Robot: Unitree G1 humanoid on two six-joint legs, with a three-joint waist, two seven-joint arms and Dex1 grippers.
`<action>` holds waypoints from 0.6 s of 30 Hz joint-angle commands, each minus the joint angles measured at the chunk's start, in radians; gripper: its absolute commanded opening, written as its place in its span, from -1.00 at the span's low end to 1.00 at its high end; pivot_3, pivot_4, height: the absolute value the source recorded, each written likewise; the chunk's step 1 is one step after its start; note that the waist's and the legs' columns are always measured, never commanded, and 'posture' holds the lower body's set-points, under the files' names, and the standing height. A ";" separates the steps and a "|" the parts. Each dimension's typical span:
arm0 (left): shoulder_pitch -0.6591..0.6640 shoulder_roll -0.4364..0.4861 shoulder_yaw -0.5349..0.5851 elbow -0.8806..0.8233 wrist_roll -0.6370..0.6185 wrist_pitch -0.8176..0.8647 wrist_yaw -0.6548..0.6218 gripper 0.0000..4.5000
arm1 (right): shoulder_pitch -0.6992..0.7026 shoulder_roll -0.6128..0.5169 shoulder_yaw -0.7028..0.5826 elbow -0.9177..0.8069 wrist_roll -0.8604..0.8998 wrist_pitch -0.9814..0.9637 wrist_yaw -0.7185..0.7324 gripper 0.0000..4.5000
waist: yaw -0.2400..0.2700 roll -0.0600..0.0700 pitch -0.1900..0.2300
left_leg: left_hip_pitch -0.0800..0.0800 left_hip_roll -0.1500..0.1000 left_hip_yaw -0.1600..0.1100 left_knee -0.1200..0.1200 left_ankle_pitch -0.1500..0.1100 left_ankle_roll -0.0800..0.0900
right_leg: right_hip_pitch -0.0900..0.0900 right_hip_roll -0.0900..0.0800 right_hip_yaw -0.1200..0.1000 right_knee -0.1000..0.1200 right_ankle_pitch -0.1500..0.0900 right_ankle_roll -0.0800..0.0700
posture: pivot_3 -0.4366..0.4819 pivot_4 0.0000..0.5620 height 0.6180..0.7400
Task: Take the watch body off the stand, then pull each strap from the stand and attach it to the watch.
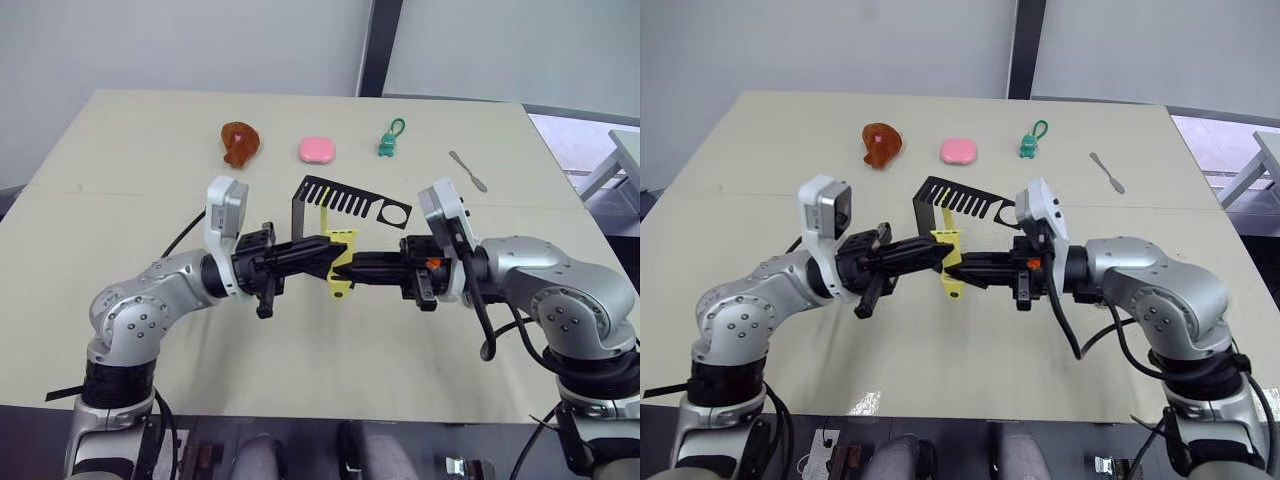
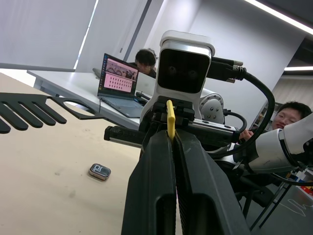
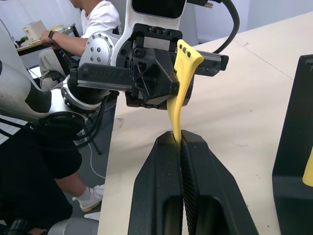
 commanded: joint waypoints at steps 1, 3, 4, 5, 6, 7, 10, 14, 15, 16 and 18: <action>-0.002 0.003 0.003 -0.010 0.006 -0.012 -0.015 -0.97 | 0.003 -0.012 -0.067 -0.037 0.020 -0.023 -0.012 -1.00 | 0.000 0.000 0.000 | 0.000 0.000 0.000 0.000 0.000 0.000 | 0.000 0.000 0.000 0.000 0.000 0.000 | -0.05 -0.47 1.00; -0.009 0.001 0.000 -0.007 0.007 -0.011 -0.016 -0.97 | 0.007 -0.010 -0.065 -0.040 0.018 -0.025 -0.013 -1.00 | 0.000 0.000 0.000 | 0.000 0.000 0.000 0.000 0.000 0.000 | 0.000 0.000 0.000 0.000 0.000 0.000 | -0.05 -0.47 1.00; -0.014 0.000 -0.003 -0.004 0.008 -0.008 -0.016 -0.97 | 0.007 -0.009 -0.064 -0.041 0.018 -0.025 -0.015 -1.00 | 0.000 0.000 0.000 | 0.000 0.000 0.000 0.000 0.000 0.000 | 0.000 0.000 0.000 0.000 0.000 0.000 | -0.05 -0.47 1.00; -0.018 0.000 -0.004 0.000 0.004 0.002 -0.009 -0.97 | 0.008 -0.006 -0.063 -0.040 0.020 -0.023 -0.017 -1.00 | 0.000 0.000 0.000 | 0.000 0.000 0.000 0.000 0.000 0.000 | 0.000 0.000 0.000 0.000 0.000 0.000 | -0.05 -0.47 1.00; -0.023 -0.001 -0.006 0.003 0.001 0.011 0.000 -0.97 | 0.009 -0.004 -0.063 -0.040 0.021 -0.022 -0.019 -1.00 | 0.000 0.000 0.000 | 0.000 0.000 0.000 0.000 0.000 0.000 | 0.000 0.000 0.000 0.000 0.000 0.000 | -0.05 -0.47 1.00; -0.027 -0.010 -0.001 0.013 -0.017 0.024 0.016 -0.97 | 0.009 -0.002 -0.062 -0.039 0.022 -0.022 -0.023 -1.00 | 0.000 0.000 0.000 | 0.000 0.000 0.000 0.000 0.000 0.000 | 0.000 0.000 0.000 0.000 0.000 0.000 | -0.05 -0.47 1.00; -0.026 -0.040 0.020 0.039 -0.065 0.044 0.049 -0.85 | 0.015 0.003 -0.066 -0.038 0.026 -0.021 -0.033 -1.00 | 0.001 0.000 0.000 | 0.000 0.000 0.000 0.000 0.000 0.000 | 0.000 0.000 0.000 0.000 0.000 0.000 | -0.05 -0.47 1.00; 0.006 -0.052 0.019 0.039 -0.053 0.031 0.034 -0.21 | 0.025 0.007 -0.077 -0.033 0.038 -0.011 -0.043 -1.00 | -0.002 0.000 0.000 | 0.000 0.000 0.000 0.000 0.000 0.000 | 0.000 0.000 0.000 0.000 0.000 0.000 | -0.05 -0.47 1.00; 0.012 -0.054 0.018 0.031 -0.062 0.034 0.031 0.00 | 0.026 0.006 -0.079 -0.031 0.040 -0.009 -0.045 -1.00 | -0.002 0.000 0.000 | 0.000 0.000 0.000 0.000 0.000 0.000 | 0.000 0.000 0.000 0.000 0.000 0.000 | -0.05 -0.47 1.00; 0.016 -0.059 0.019 0.026 -0.069 0.033 0.035 0.00 | 0.027 0.005 -0.080 -0.029 0.041 -0.009 -0.046 -1.00 | -0.001 0.000 0.000 | 0.000 0.000 0.000 0.000 0.000 0.000 | 0.000 0.000 0.000 0.000 0.000 0.000 | -0.05 -0.47 1.00; 0.017 -0.071 0.020 0.023 -0.068 0.024 0.045 0.00 | 0.027 0.003 -0.080 -0.027 0.043 -0.008 -0.047 -1.00 | 0.000 0.000 0.000 | 0.000 0.000 0.000 0.000 0.000 0.000 | 0.000 0.000 0.000 0.000 0.000 0.000 | -0.05 -0.47 1.00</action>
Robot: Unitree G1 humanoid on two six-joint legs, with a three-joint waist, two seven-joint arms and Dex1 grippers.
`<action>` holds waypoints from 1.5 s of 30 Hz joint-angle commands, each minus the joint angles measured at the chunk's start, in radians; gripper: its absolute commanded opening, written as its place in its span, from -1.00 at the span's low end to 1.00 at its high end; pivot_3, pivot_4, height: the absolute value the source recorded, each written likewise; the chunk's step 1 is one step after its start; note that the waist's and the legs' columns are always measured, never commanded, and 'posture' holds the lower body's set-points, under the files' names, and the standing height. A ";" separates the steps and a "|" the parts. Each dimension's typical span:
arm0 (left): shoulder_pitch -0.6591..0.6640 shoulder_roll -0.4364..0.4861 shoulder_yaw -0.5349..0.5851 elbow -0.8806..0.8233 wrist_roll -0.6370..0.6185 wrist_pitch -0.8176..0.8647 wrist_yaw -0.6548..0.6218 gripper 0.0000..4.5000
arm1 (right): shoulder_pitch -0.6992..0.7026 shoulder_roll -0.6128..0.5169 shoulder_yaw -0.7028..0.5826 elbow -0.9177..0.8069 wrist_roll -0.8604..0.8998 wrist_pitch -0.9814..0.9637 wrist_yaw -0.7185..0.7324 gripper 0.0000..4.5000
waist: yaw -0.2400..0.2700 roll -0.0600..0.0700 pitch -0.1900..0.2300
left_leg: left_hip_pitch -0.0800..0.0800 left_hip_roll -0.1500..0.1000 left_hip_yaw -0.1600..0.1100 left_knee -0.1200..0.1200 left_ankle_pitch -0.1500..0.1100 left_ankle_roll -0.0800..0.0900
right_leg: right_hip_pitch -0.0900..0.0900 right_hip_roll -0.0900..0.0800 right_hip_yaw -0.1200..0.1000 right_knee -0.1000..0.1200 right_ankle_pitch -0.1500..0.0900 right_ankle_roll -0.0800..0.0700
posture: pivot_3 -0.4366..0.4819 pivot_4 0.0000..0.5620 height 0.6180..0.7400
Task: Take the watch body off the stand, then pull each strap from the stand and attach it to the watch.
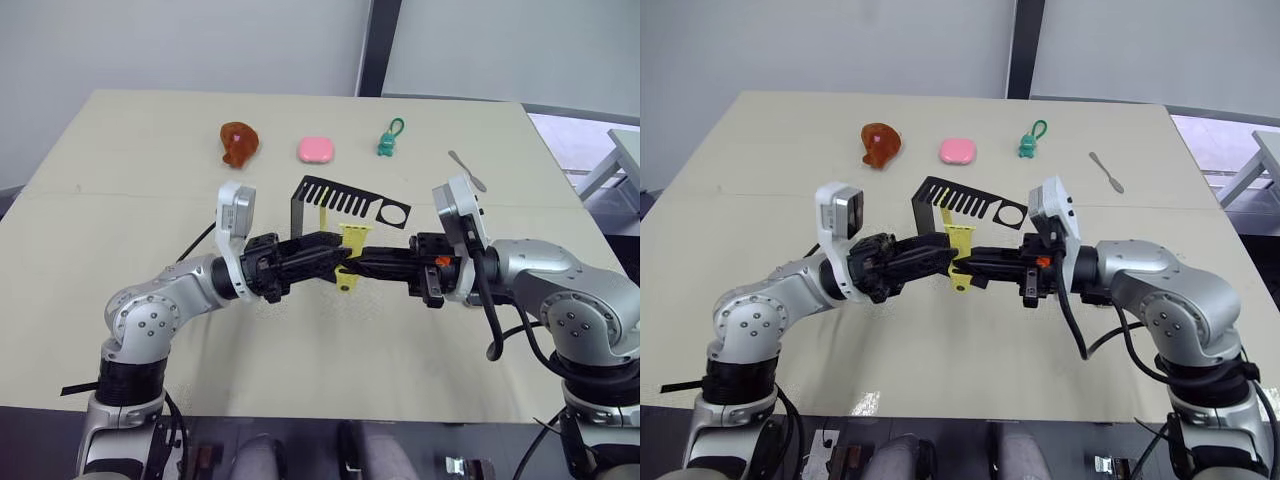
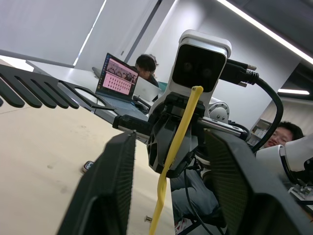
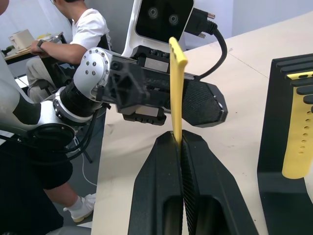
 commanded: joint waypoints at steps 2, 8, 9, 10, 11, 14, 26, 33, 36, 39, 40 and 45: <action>-0.003 -0.027 0.016 -0.032 -0.018 -0.023 0.006 0.00 | -0.002 0.000 -0.034 -0.020 0.024 -0.004 -0.012 -1.00 | 0.002 0.000 0.000 | 0.000 0.000 0.000 0.000 0.000 0.000 | 0.000 0.000 0.000 0.000 0.000 0.000 | -0.05 -0.47 1.00; -0.030 -0.040 0.024 -0.022 -0.024 -0.023 0.020 0.00 | 0.000 0.000 -0.032 -0.022 0.025 0.000 -0.015 -1.00 | 0.001 0.000 0.000 | 0.000 0.000 0.000 0.000 0.000 0.000 | 0.000 0.000 0.000 0.000 0.000 0.000 | -0.05 -0.47 1.00; -0.032 -0.040 0.024 -0.020 -0.022 -0.023 0.019 0.00 | -0.001 0.000 -0.031 -0.022 0.025 0.000 -0.015 -1.00 | 0.001 0.000 0.000 | 0.000 0.000 0.000 0.000 0.000 0.000 | 0.000 0.000 0.000 0.000 0.000 0.000 | -0.05 -0.47 1.00; -0.033 -0.039 0.024 -0.020 -0.021 -0.023 0.018 0.00 | -0.001 0.001 -0.031 -0.022 0.026 0.000 -0.016 -1.00 | 0.001 0.000 0.000 | 0.000 0.000 0.000 0.000 0.000 0.000 | 0.000 0.000 0.000 0.000 0.000 0.000 | -0.05 -0.47 1.00; -0.034 -0.037 0.022 -0.021 -0.019 -0.022 0.015 -0.10 | -0.002 0.001 -0.032 -0.022 0.026 0.001 -0.017 -1.00 | 0.001 0.000 0.000 | 0.000 0.000 0.000 0.000 0.000 0.000 | 0.000 0.000 0.000 0.000 0.000 0.000 | -0.05 -0.47 1.00; -0.037 -0.035 0.013 -0.027 -0.013 -0.019 0.013 -0.22 | -0.002 0.001 -0.031 -0.021 0.026 0.000 -0.019 -1.00 | 0.001 0.000 0.000 | 0.000 0.000 0.000 0.000 0.000 0.000 | 0.000 0.000 0.000 0.000 0.000 0.000 | -0.05 -0.47 1.00; -0.045 -0.037 0.011 -0.013 -0.010 -0.015 0.018 -0.97 | -0.020 -0.002 -0.034 -0.011 0.034 0.008 -0.028 -1.00 | 0.001 0.000 0.000 | 0.000 0.000 0.000 0.000 0.000 0.000 | 0.000 0.000 0.000 0.000 0.000 0.000 | -0.05 -0.47 1.00; -0.040 -0.040 0.007 -0.021 -0.010 -0.013 0.021 -0.97 | -0.028 -0.003 -0.034 -0.013 0.042 0.019 -0.033 -1.00 | 0.001 0.000 0.000 | 0.000 0.000 0.000 0.000 0.000 0.000 | 0.000 0.000 0.000 0.000 0.000 0.000 | -0.05 -0.47 1.00; -0.041 -0.043 0.007 -0.022 -0.012 -0.012 0.025 -0.97 | -0.033 -0.003 -0.033 -0.012 0.043 0.021 -0.033 -1.00 | 0.001 0.000 0.000 | 0.000 0.000 0.000 0.000 0.000 0.000 | 0.000 0.000 0.000 0.000 0.000 0.000 | -0.05 -0.47 1.00; -0.043 -0.046 0.006 -0.021 -0.013 -0.011 0.028 -0.97 | -0.035 -0.002 -0.034 -0.011 0.043 0.023 -0.034 -1.00 | 0.001 0.000 0.000 | 0.000 0.000 0.000 0.000 0.000 0.000 | 0.000 0.000 0.000 0.000 0.000 0.000 | -0.05 -0.47 1.00; -0.043 -0.046 0.006 -0.021 -0.016 -0.009 0.027 -0.97 | -0.035 -0.002 -0.033 -0.012 0.043 0.023 -0.034 -1.00 | 0.001 0.000 0.000 | 0.000 0.000 0.000 0.000 0.000 0.000 | 0.000 0.000 0.000 0.000 0.000 0.000 | -0.05 -0.47 1.00; -0.047 -0.044 0.000 -0.020 -0.006 -0.013 0.022 -0.59 | -0.037 0.001 -0.032 -0.014 0.042 0.023 -0.037 -1.00 | 0.001 0.000 0.000 | 0.000 0.000 0.000 0.000 0.000 0.000 | 0.000 0.000 0.000 0.000 0.000 0.000 | -0.05 -0.47 1.00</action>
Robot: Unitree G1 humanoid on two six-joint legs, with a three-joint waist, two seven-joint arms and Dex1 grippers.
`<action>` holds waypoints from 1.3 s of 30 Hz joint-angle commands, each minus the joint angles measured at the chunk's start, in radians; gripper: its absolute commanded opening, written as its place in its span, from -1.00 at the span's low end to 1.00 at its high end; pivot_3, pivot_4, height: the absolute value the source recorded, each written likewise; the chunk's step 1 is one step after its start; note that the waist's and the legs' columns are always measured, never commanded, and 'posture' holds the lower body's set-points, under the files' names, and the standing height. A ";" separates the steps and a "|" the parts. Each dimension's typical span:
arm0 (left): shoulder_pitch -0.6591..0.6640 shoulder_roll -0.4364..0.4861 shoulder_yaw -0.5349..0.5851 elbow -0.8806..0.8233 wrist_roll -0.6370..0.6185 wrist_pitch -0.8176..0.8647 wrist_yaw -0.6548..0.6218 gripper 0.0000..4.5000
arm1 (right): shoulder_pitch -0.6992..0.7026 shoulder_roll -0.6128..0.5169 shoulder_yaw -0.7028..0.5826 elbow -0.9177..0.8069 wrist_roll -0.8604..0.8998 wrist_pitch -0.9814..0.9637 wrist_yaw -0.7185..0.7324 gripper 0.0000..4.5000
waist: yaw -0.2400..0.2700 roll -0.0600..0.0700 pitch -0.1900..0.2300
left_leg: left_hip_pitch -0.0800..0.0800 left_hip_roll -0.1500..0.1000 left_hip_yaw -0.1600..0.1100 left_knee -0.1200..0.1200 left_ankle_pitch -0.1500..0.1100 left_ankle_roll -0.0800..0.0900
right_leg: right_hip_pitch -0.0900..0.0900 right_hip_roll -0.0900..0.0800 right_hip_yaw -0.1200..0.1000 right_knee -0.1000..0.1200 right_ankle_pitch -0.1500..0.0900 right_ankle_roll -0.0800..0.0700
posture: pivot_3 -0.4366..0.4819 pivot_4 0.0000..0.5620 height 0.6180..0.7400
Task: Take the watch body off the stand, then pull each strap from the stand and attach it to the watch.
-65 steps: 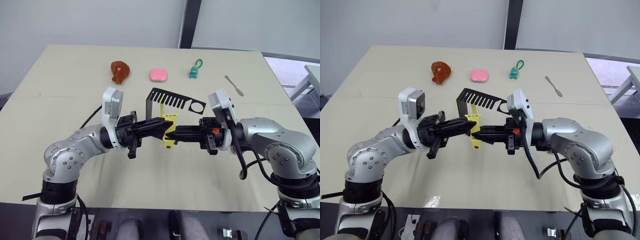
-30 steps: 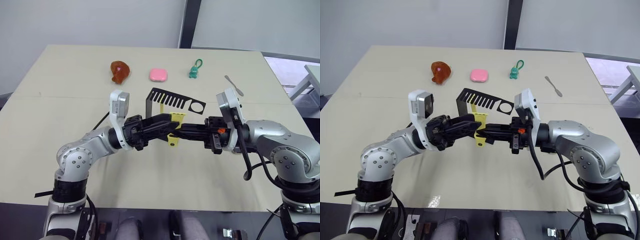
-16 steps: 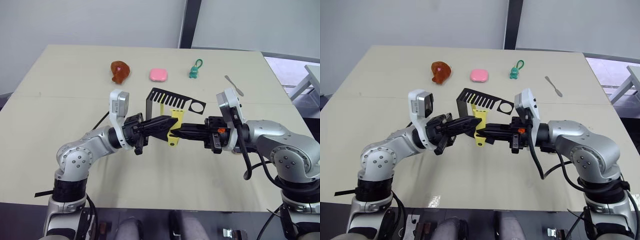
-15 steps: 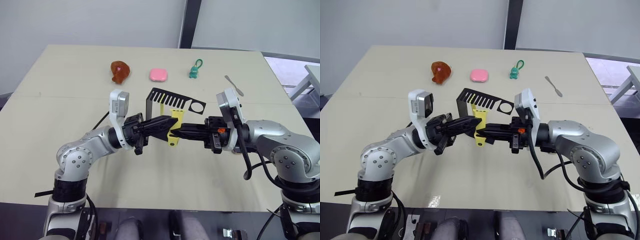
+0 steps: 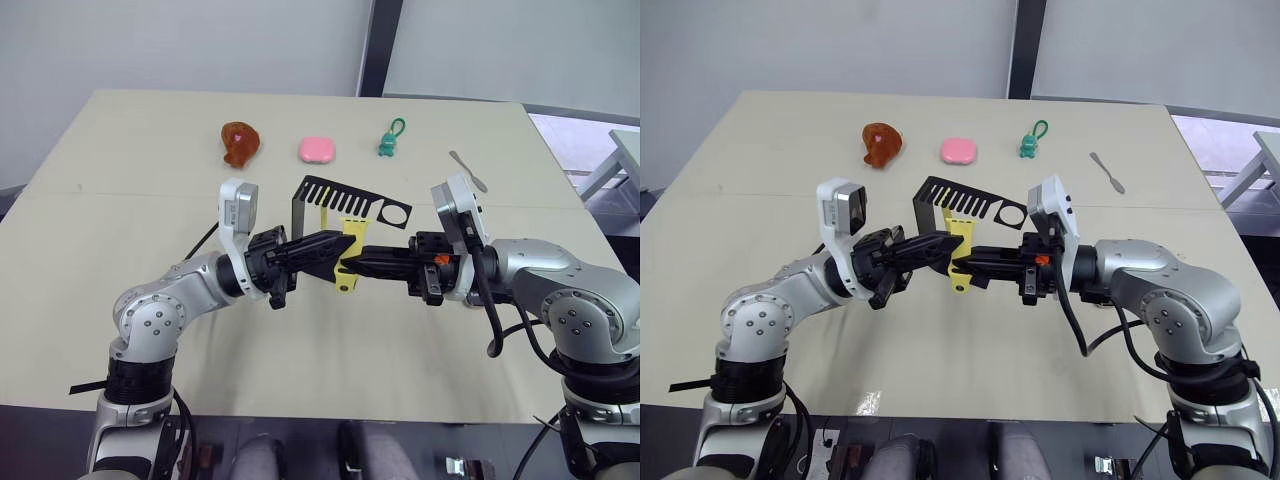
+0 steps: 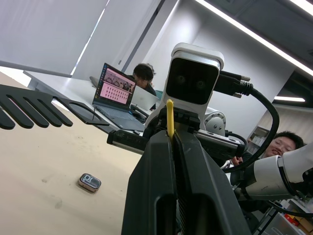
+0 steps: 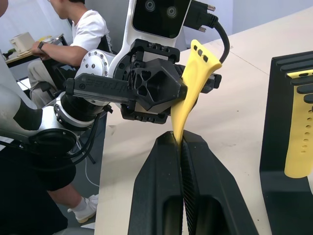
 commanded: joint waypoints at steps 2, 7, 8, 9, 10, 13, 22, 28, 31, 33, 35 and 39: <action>-0.024 -0.006 -0.008 -0.025 0.011 -0.017 -0.005 -0.19 | -0.023 0.001 -0.032 -0.023 0.019 -0.005 -0.018 -1.00 | 0.000 0.000 0.000 | 0.000 0.000 0.000 0.000 0.000 0.000 | 0.000 0.000 0.000 0.000 0.000 0.000 | -0.05 -0.47 1.00; -0.027 -0.011 -0.008 -0.025 0.016 -0.017 -0.003 -0.19 | -0.022 -0.001 -0.032 -0.023 0.017 -0.005 -0.020 -1.00 | 0.000 0.000 0.000 | 0.000 0.000 0.000 0.000 0.000 0.000 | 0.000 0.000 0.000 0.000 0.000 0.000 | -0.05 -0.47 1.00; -0.027 -0.011 -0.009 -0.025 0.017 -0.018 -0.003 -0.19 | -0.022 -0.002 -0.032 -0.023 0.017 -0.005 -0.020 -1.00 | 0.000 0.000 0.000 | 0.000 0.000 0.000 0.000 0.000 0.000 | 0.000 0.000 0.000 0.000 0.000 0.000 | -0.05 -0.47 1.00; -0.027 -0.012 -0.008 -0.024 0.018 -0.019 -0.003 -0.19 | -0.022 -0.002 -0.032 -0.023 0.017 -0.005 -0.020 -1.00 | 0.000 0.000 0.000 | 0.000 0.000 0.000 0.000 0.000 0.000 | 0.000 0.000 0.000 0.000 0.000 0.000 | -0.05 -0.47 1.00; -0.028 -0.015 -0.007 -0.024 0.016 -0.020 -0.002 -0.19 | -0.022 -0.002 -0.032 -0.023 0.017 -0.006 -0.020 -1.00 | 0.000 0.000 0.000 | 0.000 0.000 0.000 0.000 0.000 0.000 | 0.000 0.000 0.000 0.000 0.000 0.000 | -0.05 -0.47 1.00; -0.030 -0.023 -0.003 -0.022 0.012 -0.022 -0.001 -0.19 | -0.022 -0.002 -0.032 -0.023 0.016 -0.007 -0.020 -1.00 | 0.001 0.000 0.000 | 0.000 0.000 0.000 0.000 0.000 0.000 | 0.000 0.000 0.000 0.000 0.000 0.000 | -0.05 -0.47 1.00; -0.031 -0.030 0.007 -0.012 0.004 -0.022 -0.003 -0.97 | -0.028 0.000 -0.037 -0.014 0.022 -0.008 -0.031 -1.00 | 0.000 0.000 0.000 | 0.000 0.000 0.000 0.000 0.000 0.000 | 0.000 0.000 0.000 0.000 0.000 0.000 | -0.05 -0.47 1.00; -0.032 -0.031 0.009 -0.011 0.002 -0.022 -0.003 -0.97 | -0.028 -0.001 -0.039 -0.015 0.025 -0.006 -0.036 -1.00 | 0.000 0.000 0.000 | 0.000 0.000 0.000 0.000 0.000 0.000 | 0.000 0.000 0.000 0.000 0.000 0.000 | -0.05 -0.47 1.00; -0.034 -0.031 0.010 -0.007 0.002 -0.022 -0.005 -0.97 | -0.026 0.000 -0.040 -0.015 0.025 -0.007 -0.039 -1.00 | 0.000 0.000 0.000 | 0.000 0.000 0.000 0.000 0.000 0.000 | 0.000 0.000 0.000 0.000 0.000 0.000 | -0.05 -0.47 1.00; -0.035 -0.031 0.011 -0.007 -0.001 -0.020 -0.004 -0.97 | -0.025 -0.001 -0.041 -0.018 0.027 -0.007 -0.041 -1.00 | 0.000 0.000 0.000 | 0.000 0.000 0.000 0.000 0.000 0.000 | 0.000 0.000 0.000 0.000 0.000 0.000 | -0.05 -0.47 1.00; -0.037 -0.031 0.014 -0.004 -0.008 -0.018 -0.004 -0.97 | -0.023 -0.001 -0.041 -0.020 0.027 -0.009 -0.042 -1.00 | 0.000 0.000 0.000 | 0.000 0.000 0.000 0.000 0.000 0.000 | 0.000 0.000 0.000 0.000 0.000 0.000 | -0.05 -0.47 1.00; -0.037 -0.010 0.007 -0.010 0.012 -0.021 -0.022 -0.99 | -0.004 -0.015 -0.046 -0.041 0.024 -0.012 -0.041 -0.86 | 0.000 0.000 0.000 | 0.000 0.000 0.000 0.000 0.000 0.000 | 0.000 0.000 0.000 0.000 0.000 0.000 | -0.05 -0.47 1.00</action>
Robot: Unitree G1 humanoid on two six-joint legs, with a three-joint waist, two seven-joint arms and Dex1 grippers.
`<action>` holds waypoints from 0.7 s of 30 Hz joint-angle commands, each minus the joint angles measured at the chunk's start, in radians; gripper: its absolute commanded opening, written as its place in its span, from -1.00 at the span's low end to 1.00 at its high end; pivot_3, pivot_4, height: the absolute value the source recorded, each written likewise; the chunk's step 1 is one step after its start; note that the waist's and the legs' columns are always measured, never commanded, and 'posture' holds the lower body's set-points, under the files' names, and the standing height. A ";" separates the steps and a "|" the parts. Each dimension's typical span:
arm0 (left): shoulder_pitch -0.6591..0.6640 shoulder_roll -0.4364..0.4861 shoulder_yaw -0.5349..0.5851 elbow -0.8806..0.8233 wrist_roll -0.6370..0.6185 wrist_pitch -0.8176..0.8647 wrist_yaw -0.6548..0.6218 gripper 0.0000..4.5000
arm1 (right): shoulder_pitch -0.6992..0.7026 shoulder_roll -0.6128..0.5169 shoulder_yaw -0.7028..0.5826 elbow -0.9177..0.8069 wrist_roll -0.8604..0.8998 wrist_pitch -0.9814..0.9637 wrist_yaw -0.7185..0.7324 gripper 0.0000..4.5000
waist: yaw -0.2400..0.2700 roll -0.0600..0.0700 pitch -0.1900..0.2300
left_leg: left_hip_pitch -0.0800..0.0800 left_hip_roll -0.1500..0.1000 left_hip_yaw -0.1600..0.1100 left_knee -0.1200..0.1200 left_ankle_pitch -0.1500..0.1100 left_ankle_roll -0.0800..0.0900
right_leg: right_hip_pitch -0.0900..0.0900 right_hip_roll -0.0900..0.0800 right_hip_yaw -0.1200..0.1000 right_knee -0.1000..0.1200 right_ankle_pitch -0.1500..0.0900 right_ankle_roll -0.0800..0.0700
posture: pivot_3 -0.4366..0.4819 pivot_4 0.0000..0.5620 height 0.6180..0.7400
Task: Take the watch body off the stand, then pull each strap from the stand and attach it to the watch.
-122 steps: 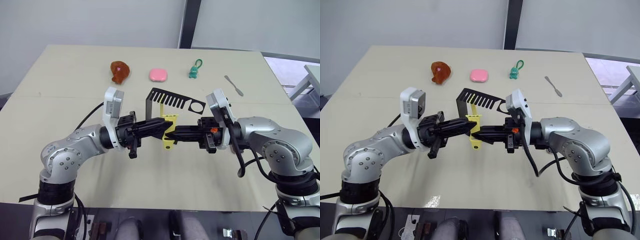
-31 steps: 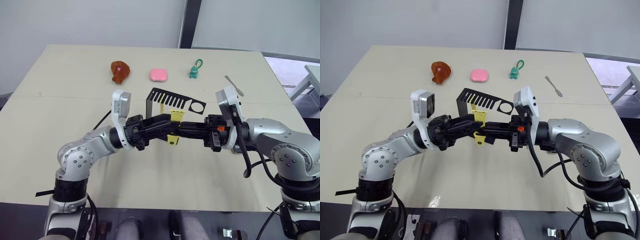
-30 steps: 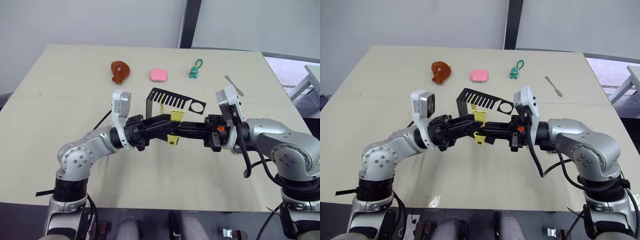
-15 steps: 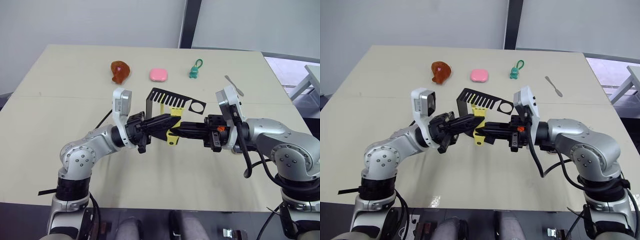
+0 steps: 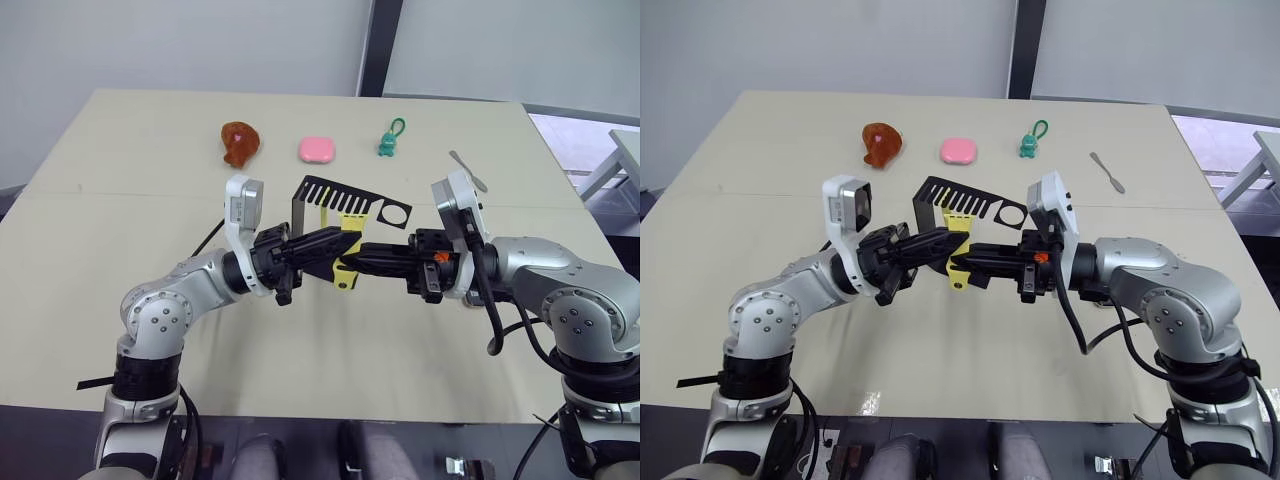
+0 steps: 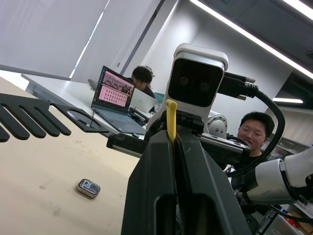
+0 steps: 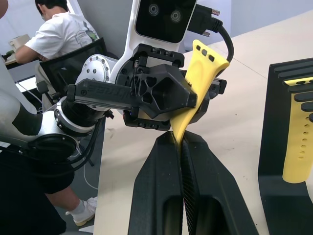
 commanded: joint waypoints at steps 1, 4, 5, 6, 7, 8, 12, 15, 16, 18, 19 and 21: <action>-0.012 0.028 0.009 -0.033 0.011 -0.015 -0.035 -1.00 | 0.014 -0.020 -0.052 -0.048 0.010 -0.010 -0.021 -0.71 | 0.000 0.000 0.000 | 0.000 0.000 0.000 0.000 0.000 0.000 | 0.000 0.000 0.000 0.000 0.000 0.000 | -0.05 -0.47 1.00; -0.003 0.070 -0.009 -0.050 0.056 -0.026 -0.068 -1.00 | 0.087 -0.052 -0.110 -0.111 0.044 0.002 -0.041 -0.19 | 0.001 0.000 0.000 | 0.000 0.000 0.000 -0.001 0.000 0.000 | 0.000 0.000 0.000 0.000 0.000 0.000 | -0.05 -0.47 1.00; -0.002 0.085 -0.016 -0.056 0.071 -0.030 -0.080 -1.00 | 0.125 -0.066 -0.141 -0.138 0.059 0.007 -0.055 -0.01 | 0.002 0.000 0.000 | 0.000 0.000 0.000 -0.001 0.000 0.000 | 0.000 0.000 0.000 -0.001 0.000 0.000 | -0.05 -0.47 1.00; -0.001 0.100 -0.024 -0.063 0.087 -0.033 -0.094 -1.00 | 0.166 -0.081 -0.174 -0.164 0.073 0.010 -0.068 0.17 | 0.002 0.000 0.000 | -0.001 0.000 -0.001 -0.001 0.000 0.000 | 0.000 0.000 0.000 -0.001 0.000 0.000 | -0.05 -0.47 1.00; 0.001 0.118 -0.034 -0.069 0.107 -0.041 -0.113 -1.00 | 0.211 -0.097 -0.206 -0.188 0.081 0.012 -0.082 0.39 | 0.004 0.000 0.000 | -0.001 0.000 -0.002 -0.001 0.000 0.000 | 0.000 0.000 -0.001 -0.002 0.000 0.000 | -0.05 -0.47 1.00; 0.004 0.128 -0.040 -0.075 0.120 -0.045 -0.126 -1.00 | 0.242 -0.108 -0.228 -0.205 0.089 0.011 -0.092 0.61 | 0.004 0.000 0.000 | -0.002 0.000 -0.002 -0.001 0.000 0.000 | 0.000 0.000 -0.001 -0.002 0.000 0.000 | -0.05 -0.47 1.00; 0.052 0.232 -0.105 -0.112 0.253 -0.130 -0.250 -1.00 | 0.476 -0.126 -0.384 -0.273 0.056 0.002 -0.179 0.99 | 0.003 0.000 0.000 | -0.002 -0.001 -0.002 -0.001 0.000 0.000 | 0.000 0.000 -0.001 -0.003 0.000 0.000 | -0.05 -0.47 1.00; 0.085 0.280 -0.146 -0.112 0.339 -0.211 -0.326 -1.00 | 0.654 -0.103 -0.458 -0.310 -0.074 -0.049 -0.257 0.99 | 0.002 0.001 0.001 | -0.001 -0.001 -0.002 -0.002 0.000 0.000 | 0.001 0.000 0.000 -0.003 0.000 0.000 | -0.05 -0.47 1.00; 0.091 0.283 -0.151 -0.105 0.354 -0.228 -0.339 -1.00 | 0.720 -0.079 -0.481 -0.317 -0.125 -0.068 -0.296 0.99 | 0.002 0.001 0.001 | -0.001 -0.001 -0.002 -0.002 0.001 0.000 | 0.001 0.000 0.000 -0.003 0.000 0.000 | -0.05 -0.47 1.00; 0.094 0.280 -0.158 -0.091 0.375 -0.249 -0.354 -1.00 | 0.800 -0.030 -0.509 -0.321 -0.183 -0.098 -0.358 0.99 | 0.003 0.001 0.001 | -0.001 -0.001 -0.002 -0.002 0.001 0.000 | 0.001 0.000 0.000 -0.003 0.000 0.000 | -0.05 -0.47 1.00; 0.094 0.278 -0.165 -0.086 0.391 -0.264 -0.364 -1.00 | 0.826 -0.002 -0.515 -0.317 -0.209 -0.112 -0.388 0.99 | 0.001 0.001 0.001 | -0.001 -0.001 -0.002 -0.002 0.001 0.000 | 0.001 0.000 0.000 -0.003 0.000 0.000 | -0.05 -0.47 1.00; 0.092 0.273 -0.183 -0.078 0.420 -0.292 -0.383 -1.00 | 0.856 0.043 -0.512 -0.304 -0.255 -0.139 -0.429 0.99 | -0.001 0.001 0.001 | 0.000 -0.001 -0.001 -0.002 0.001 0.000 | 0.001 0.001 0.001 -0.003 0.000 0.000 | -0.05 -0.47 1.00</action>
